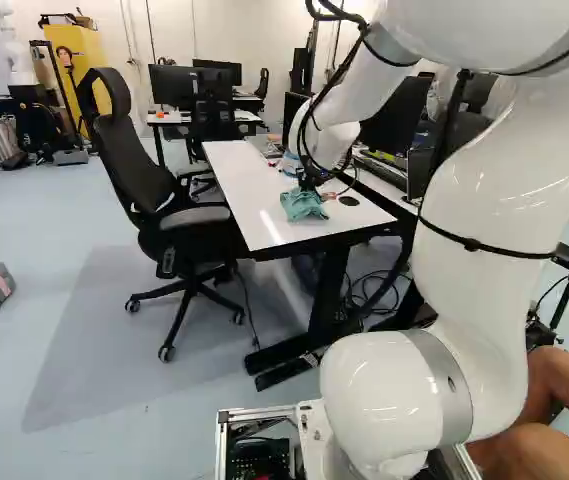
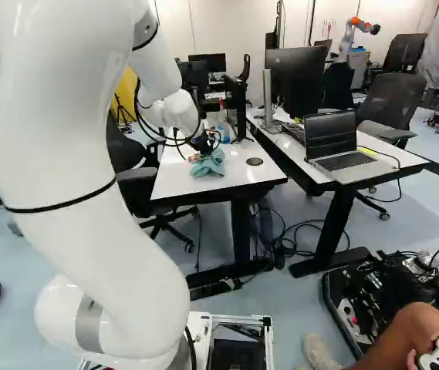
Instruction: Clean the table with the green towel
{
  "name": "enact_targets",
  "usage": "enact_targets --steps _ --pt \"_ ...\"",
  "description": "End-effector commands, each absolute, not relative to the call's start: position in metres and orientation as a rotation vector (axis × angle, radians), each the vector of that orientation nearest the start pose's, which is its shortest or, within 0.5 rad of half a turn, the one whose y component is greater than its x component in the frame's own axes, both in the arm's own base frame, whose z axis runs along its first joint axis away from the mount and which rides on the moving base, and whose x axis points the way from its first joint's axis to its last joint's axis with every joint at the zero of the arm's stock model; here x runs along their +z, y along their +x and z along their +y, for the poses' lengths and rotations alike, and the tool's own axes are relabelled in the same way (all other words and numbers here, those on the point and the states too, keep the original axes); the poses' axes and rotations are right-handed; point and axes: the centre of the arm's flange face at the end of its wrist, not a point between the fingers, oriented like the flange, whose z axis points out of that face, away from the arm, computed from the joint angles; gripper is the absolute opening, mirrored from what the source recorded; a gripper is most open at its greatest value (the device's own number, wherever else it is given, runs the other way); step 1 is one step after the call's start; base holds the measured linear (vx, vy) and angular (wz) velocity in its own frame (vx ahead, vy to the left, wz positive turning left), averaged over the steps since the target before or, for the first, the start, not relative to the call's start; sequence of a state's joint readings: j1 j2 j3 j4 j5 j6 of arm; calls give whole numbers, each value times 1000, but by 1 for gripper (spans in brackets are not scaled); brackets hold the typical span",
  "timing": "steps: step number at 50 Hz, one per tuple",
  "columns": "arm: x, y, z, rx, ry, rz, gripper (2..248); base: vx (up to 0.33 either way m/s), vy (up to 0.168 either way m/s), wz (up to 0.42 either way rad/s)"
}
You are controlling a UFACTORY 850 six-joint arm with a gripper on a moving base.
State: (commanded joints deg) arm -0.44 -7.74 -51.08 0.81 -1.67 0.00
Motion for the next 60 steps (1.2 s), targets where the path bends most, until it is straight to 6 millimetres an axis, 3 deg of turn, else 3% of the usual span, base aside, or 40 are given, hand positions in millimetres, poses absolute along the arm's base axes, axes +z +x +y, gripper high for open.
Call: enact_targets --steps 13,48,60 --pt "489 488 12 -1104 -2926 -14 28 0 0 0" --pt "489 488 12 -1104 -2926 -14 28 0 0 0" --pt "489 489 -2 -1108 -2935 28 28 0 0 0"
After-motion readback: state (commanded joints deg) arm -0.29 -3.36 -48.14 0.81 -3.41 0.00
